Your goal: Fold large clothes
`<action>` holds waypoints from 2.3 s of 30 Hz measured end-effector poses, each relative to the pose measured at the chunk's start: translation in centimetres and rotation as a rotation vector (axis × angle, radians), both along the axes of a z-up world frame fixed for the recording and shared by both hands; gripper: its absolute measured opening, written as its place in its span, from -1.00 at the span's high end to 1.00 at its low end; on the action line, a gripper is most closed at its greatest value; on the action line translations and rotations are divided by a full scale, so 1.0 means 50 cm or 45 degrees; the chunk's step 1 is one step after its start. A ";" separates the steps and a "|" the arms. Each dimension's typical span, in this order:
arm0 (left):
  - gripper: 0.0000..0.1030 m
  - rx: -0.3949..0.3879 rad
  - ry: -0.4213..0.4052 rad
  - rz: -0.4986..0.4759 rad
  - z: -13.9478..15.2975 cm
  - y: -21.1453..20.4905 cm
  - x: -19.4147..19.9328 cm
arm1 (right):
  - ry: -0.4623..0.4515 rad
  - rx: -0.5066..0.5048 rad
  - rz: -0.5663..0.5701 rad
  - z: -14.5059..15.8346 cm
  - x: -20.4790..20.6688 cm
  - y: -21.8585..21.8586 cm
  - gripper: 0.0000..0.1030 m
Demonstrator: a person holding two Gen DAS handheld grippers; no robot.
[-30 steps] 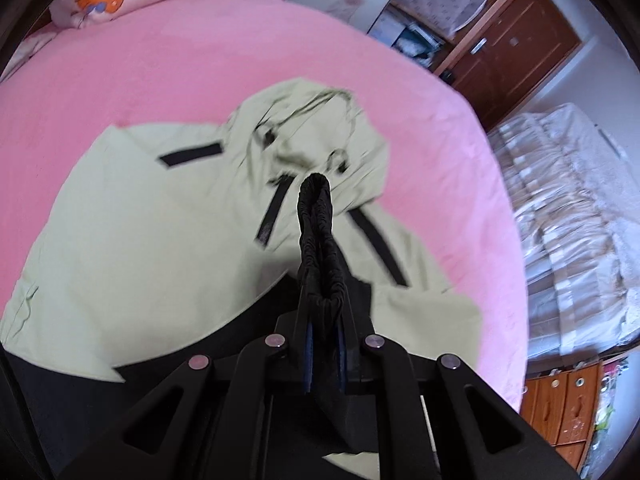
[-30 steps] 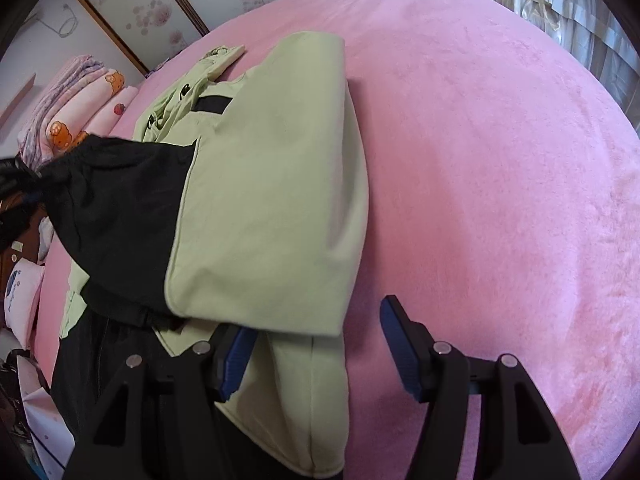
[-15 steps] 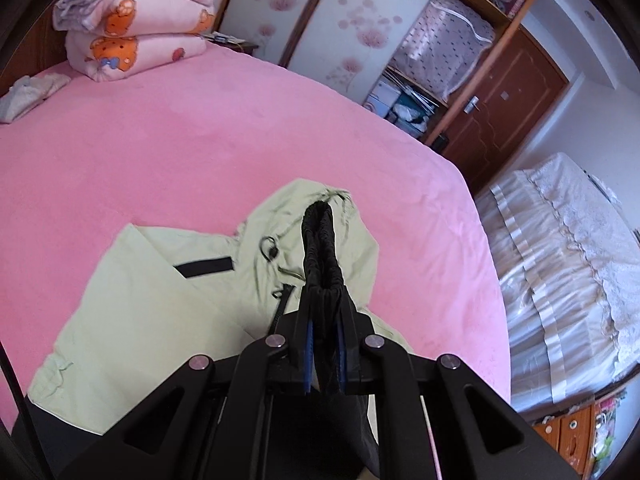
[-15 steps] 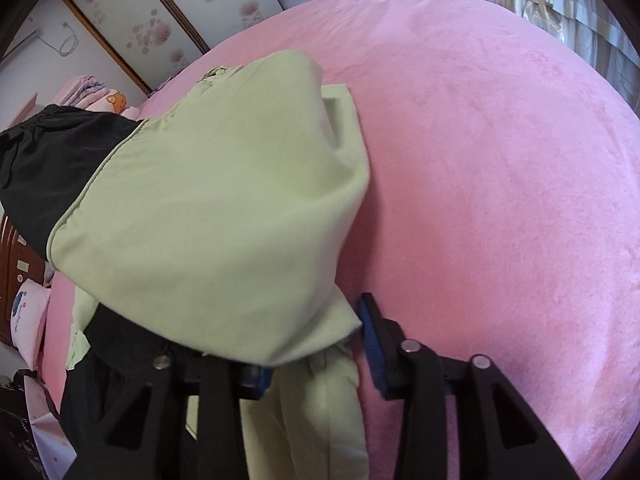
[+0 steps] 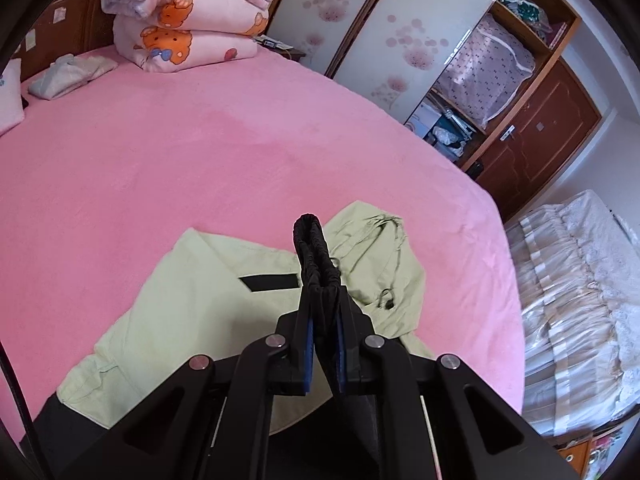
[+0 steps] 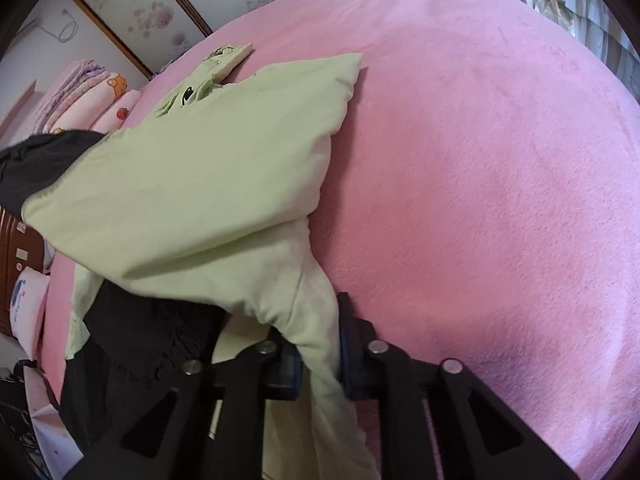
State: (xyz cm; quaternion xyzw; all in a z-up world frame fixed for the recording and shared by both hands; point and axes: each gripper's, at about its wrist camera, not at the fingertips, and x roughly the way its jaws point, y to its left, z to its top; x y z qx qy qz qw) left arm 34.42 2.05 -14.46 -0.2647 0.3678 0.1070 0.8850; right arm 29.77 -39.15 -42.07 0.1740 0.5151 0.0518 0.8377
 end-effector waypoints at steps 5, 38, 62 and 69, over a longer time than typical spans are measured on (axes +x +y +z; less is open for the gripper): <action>0.87 0.017 0.074 0.028 -0.047 0.016 -0.043 | 0.003 0.005 -0.057 0.003 0.003 -0.006 0.86; 0.86 -0.070 0.402 0.096 -0.258 0.029 -0.177 | -0.089 -0.052 -0.102 0.069 0.005 -0.022 0.85; 0.56 0.108 0.600 0.113 -0.416 0.019 -0.196 | 0.041 0.037 -0.173 -0.002 0.025 -0.037 0.85; 0.23 0.147 0.658 0.144 -0.386 0.027 -0.199 | 0.055 -0.003 -0.112 0.022 0.023 -0.034 0.84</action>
